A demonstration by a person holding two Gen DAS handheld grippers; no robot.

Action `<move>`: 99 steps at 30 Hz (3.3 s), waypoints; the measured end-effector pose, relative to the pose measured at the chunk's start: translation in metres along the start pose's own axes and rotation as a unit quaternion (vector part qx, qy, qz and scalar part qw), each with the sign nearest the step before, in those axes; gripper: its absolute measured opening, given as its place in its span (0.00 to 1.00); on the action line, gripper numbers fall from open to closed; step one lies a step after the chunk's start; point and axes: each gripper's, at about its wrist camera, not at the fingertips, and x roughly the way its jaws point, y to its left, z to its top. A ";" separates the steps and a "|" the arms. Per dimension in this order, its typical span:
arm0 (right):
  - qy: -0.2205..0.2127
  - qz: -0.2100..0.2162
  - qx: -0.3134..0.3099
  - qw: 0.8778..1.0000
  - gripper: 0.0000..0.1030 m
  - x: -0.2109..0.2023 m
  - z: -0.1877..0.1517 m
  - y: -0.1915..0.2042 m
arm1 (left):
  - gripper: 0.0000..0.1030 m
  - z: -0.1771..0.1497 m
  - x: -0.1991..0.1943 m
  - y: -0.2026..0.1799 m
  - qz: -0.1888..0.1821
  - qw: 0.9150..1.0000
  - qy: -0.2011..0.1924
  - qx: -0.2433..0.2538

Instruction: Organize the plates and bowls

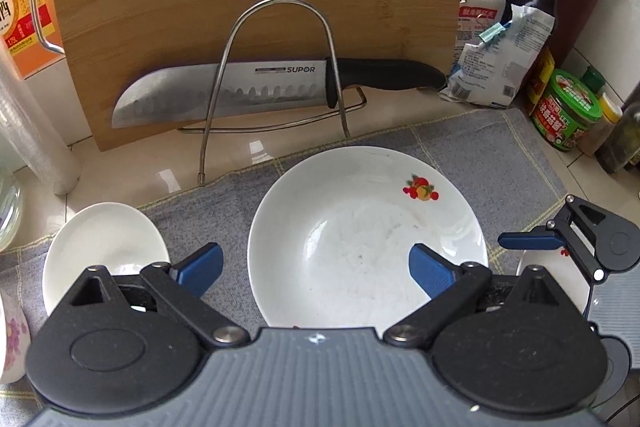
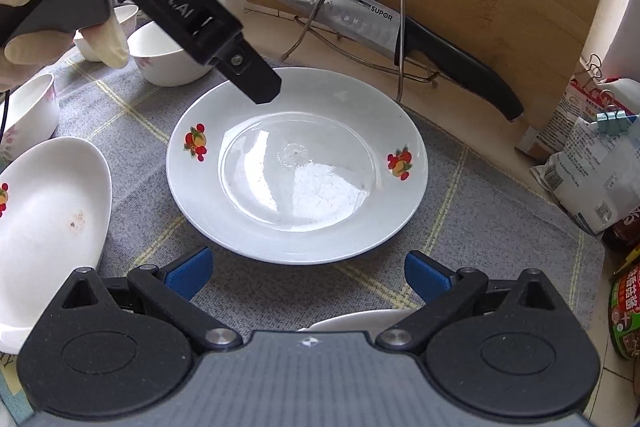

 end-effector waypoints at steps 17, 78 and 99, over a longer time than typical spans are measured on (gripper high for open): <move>0.030 0.011 -0.015 0.999 1.00 0.028 0.006 -0.003 | 0.96 0.017 0.059 0.012 -0.010 0.999 0.046 -0.024; -0.016 0.018 -0.034 0.999 1.00 0.024 0.004 0.002 | 0.81 0.035 0.084 0.012 -0.084 0.993 0.085 0.022; -0.019 0.013 -0.037 0.999 1.00 0.015 0.008 0.007 | 0.81 0.031 0.068 0.014 -0.086 0.993 0.071 0.030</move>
